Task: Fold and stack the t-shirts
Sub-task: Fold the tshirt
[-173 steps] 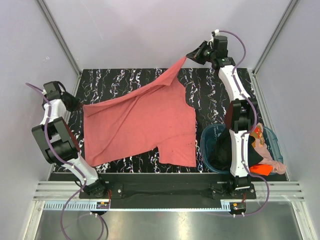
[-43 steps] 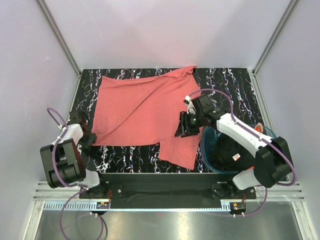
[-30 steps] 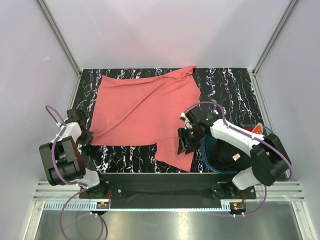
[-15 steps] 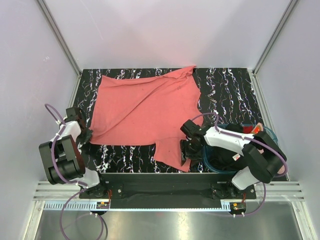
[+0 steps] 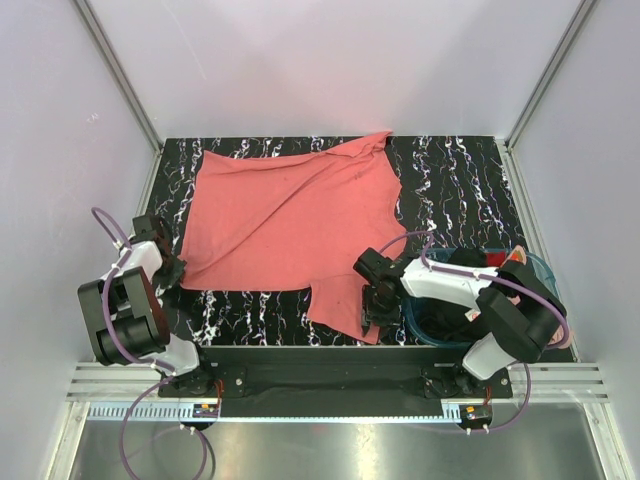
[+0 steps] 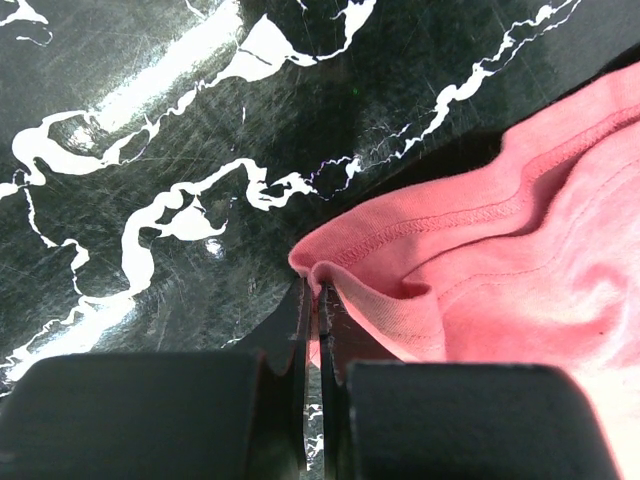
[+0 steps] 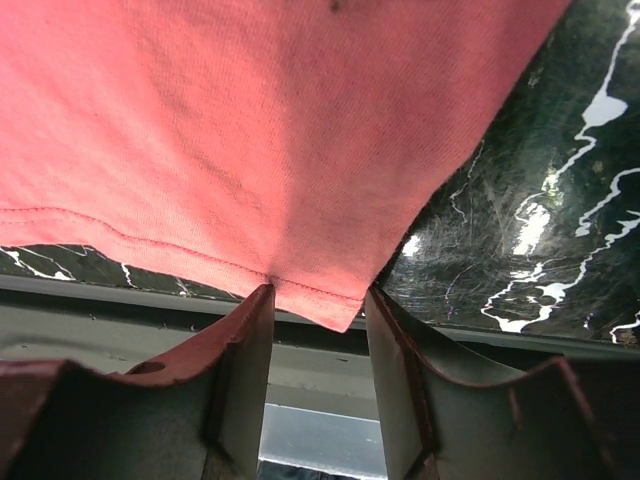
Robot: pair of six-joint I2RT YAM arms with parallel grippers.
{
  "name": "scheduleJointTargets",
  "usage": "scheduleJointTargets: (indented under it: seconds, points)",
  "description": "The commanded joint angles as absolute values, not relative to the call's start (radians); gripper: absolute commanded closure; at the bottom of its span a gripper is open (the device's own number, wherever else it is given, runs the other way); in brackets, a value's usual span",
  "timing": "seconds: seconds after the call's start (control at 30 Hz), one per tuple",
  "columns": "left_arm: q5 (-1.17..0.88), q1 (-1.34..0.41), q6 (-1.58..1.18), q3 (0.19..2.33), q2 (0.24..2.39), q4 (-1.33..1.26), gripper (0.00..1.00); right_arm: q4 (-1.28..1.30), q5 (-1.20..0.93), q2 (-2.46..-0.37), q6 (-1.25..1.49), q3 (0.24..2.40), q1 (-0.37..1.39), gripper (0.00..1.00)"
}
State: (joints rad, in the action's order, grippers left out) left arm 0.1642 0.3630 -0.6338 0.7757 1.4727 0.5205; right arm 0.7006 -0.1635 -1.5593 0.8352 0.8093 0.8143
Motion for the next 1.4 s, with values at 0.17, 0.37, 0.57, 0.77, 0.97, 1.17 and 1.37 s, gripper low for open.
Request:
scheduleJointTargets:
  seconds: [0.17, 0.37, 0.57, 0.77, 0.97, 1.17, 1.37]
  points:
    - [0.158, 0.368, -0.615, 0.81, 1.485, 0.485, 1.0, 0.672, -0.074, -1.575, 0.87, 0.739, 0.842, 0.68]
    - [0.17, 0.368, -0.607, 0.804, 1.474, 0.489, 1.0, 0.669, -0.02, -1.566, 0.876, 0.788, 0.841, 0.94]
    - [0.153, 0.368, -0.589, 0.854, 1.453, 0.525, 1.0, 0.735, 0.066, -1.503, 0.786, 0.942, 0.74, 1.0]
    - [0.066, 0.357, -0.54, 1.026, 1.388, 0.551, 1.0, 0.771, 0.025, -1.554, 0.534, 1.337, 0.457, 1.0]
    - [-0.029, 0.342, -0.581, 1.437, 1.476, 0.713, 1.0, 0.943, 0.026, -1.75, 0.4, 2.039, 0.316, 1.0]
    - [-0.045, 0.338, -0.597, 1.718, 1.454, 0.804, 1.0, 1.074, 0.044, -1.856, 0.373, 2.617, 0.244, 1.0]
    - [-0.069, 0.336, -0.627, 1.939, 1.462, 0.781, 1.0, 0.731, 0.075, -1.663, 0.364, 2.47, 0.216, 1.0]
